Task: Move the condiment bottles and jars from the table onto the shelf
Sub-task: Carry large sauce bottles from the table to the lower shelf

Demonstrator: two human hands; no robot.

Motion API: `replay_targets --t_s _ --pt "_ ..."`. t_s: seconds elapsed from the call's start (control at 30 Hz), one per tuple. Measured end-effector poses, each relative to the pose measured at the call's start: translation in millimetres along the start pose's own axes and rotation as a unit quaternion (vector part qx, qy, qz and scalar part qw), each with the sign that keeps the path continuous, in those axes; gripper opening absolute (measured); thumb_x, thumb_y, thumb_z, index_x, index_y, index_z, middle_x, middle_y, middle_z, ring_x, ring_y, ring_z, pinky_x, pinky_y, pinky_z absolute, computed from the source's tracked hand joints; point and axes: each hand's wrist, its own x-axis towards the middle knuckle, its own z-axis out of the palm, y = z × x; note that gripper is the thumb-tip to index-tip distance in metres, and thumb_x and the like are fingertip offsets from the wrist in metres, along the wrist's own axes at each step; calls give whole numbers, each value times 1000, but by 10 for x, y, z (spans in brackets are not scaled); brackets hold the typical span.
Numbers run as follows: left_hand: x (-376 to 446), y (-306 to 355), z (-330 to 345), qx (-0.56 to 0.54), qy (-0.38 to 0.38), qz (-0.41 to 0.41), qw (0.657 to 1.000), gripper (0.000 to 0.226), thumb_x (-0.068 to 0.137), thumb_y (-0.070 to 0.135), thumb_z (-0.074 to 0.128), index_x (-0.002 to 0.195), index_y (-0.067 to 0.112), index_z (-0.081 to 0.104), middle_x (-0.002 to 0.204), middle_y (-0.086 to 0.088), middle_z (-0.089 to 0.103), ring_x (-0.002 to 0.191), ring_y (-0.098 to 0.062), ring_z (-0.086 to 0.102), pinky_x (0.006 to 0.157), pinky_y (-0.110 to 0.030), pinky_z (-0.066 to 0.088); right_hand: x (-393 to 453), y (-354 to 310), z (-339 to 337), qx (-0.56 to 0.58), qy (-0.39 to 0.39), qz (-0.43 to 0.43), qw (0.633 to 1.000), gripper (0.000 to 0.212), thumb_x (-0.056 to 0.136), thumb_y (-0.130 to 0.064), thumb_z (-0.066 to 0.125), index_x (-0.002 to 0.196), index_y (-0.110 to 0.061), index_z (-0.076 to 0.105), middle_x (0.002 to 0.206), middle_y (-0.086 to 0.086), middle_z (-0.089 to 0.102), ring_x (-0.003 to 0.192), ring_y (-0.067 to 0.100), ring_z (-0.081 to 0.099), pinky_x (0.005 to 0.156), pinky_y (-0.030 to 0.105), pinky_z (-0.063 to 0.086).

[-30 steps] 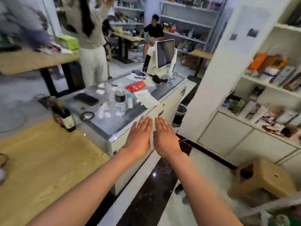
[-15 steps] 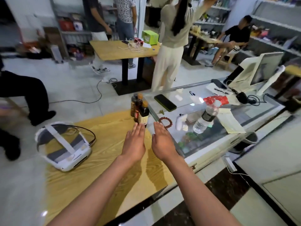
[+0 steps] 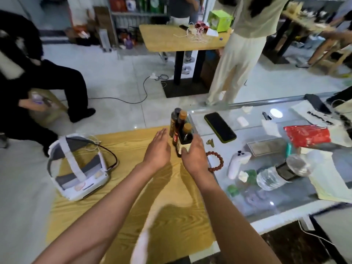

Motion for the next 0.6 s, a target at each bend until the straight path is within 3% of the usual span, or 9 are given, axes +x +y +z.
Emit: replay_targets --t_s 0.23,0.4,0.5,0.6 --pt "915 193 301 -3 -6 -26 1000 63 97 7 44 154 12 17 155 -9 28 142 -25 26 113 -31 24 831 318 160 43 -20 34 998 76 83 -35 73 143 -9 36 137 13 50 125 32 48 100 44 46" --pt "1379 207 524 -46 20 -37 998 66 95 3 49 153 16 21 154 -5 34 140 -21 33 112 -30 30 1092 425 337 26 16 4 1000 55 77 -35 74 120 -4 57 108 15 63 99 36 58 82 46 49" --pt "1474 134 607 -77 29 -48 995 65 93 4 54 151 18 27 152 -3 37 138 -19 37 111 -30 34 1181 389 356 -34 -3 11 999 45 80 -37 68 113 -8 59 109 11 61 101 32 55 82 42 45" --pt "1498 38 667 -97 39 -40 994 66 89 3 61 147 18 35 146 -3 43 133 -20 42 107 -39 41 1204 391 426 -56 0 18 998 46 79 -38 67 114 -11 58 112 9 59 101 31 53 82 41 43"
